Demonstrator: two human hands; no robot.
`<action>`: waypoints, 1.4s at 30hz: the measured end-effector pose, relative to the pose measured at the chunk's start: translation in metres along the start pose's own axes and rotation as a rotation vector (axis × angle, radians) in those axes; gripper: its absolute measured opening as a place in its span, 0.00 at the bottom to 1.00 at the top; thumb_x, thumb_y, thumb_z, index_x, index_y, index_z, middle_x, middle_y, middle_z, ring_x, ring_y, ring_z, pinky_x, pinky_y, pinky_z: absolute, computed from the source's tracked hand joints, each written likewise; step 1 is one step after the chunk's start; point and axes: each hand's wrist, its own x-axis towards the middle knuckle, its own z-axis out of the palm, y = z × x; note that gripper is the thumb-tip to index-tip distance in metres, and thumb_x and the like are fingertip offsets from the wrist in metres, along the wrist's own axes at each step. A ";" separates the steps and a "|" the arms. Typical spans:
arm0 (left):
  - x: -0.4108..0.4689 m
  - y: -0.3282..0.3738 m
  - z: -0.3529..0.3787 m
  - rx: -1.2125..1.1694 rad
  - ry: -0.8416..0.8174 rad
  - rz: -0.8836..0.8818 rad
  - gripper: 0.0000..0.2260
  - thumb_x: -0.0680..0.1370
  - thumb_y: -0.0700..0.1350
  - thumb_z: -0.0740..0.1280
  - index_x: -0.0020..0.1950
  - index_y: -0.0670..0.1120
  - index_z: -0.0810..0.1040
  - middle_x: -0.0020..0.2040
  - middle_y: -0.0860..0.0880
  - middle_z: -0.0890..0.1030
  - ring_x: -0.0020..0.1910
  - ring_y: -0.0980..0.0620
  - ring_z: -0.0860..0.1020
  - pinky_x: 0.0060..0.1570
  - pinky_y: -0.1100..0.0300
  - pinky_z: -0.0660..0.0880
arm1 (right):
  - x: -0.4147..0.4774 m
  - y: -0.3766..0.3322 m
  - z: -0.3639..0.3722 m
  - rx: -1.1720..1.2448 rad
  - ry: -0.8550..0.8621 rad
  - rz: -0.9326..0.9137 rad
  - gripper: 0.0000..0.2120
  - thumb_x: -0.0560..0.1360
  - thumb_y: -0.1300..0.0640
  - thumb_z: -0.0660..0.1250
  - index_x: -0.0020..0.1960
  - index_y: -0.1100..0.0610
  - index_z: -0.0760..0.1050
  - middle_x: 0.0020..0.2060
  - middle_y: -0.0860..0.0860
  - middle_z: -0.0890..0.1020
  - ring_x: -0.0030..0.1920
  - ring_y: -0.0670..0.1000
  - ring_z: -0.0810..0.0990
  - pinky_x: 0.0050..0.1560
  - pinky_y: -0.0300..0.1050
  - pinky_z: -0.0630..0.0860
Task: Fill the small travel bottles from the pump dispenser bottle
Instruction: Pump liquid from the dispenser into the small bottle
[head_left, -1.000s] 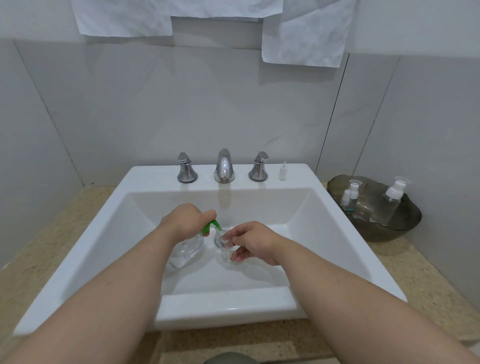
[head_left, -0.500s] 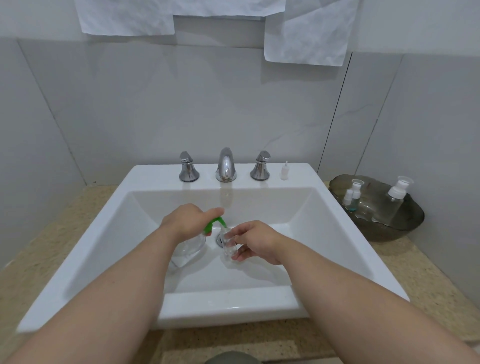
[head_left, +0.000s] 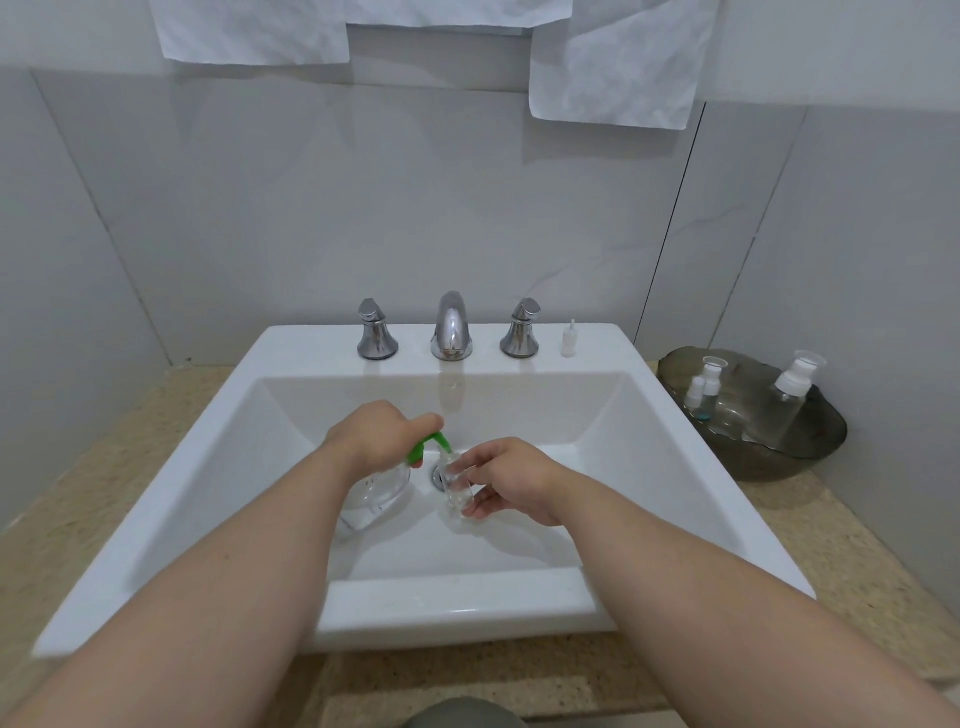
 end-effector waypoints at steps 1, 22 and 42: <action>0.000 0.000 0.000 -0.011 -0.004 -0.003 0.25 0.73 0.64 0.64 0.29 0.46 0.84 0.29 0.51 0.79 0.32 0.47 0.75 0.41 0.55 0.71 | 0.001 0.000 0.000 0.000 0.002 0.001 0.10 0.80 0.69 0.63 0.58 0.64 0.80 0.45 0.58 0.82 0.35 0.56 0.80 0.44 0.48 0.82; -0.008 0.006 -0.005 -0.049 -0.043 -0.010 0.20 0.65 0.61 0.61 0.25 0.49 0.82 0.34 0.42 0.83 0.31 0.46 0.71 0.40 0.55 0.70 | 0.002 0.002 0.000 -0.017 -0.013 -0.010 0.11 0.81 0.70 0.61 0.55 0.62 0.80 0.48 0.58 0.81 0.34 0.56 0.81 0.51 0.52 0.84; -0.006 0.001 -0.001 0.041 0.009 0.019 0.32 0.76 0.73 0.62 0.29 0.47 0.83 0.29 0.52 0.76 0.35 0.49 0.77 0.42 0.54 0.69 | 0.003 0.001 -0.001 -0.014 0.009 0.006 0.10 0.81 0.69 0.63 0.58 0.65 0.80 0.48 0.59 0.81 0.34 0.56 0.81 0.46 0.49 0.83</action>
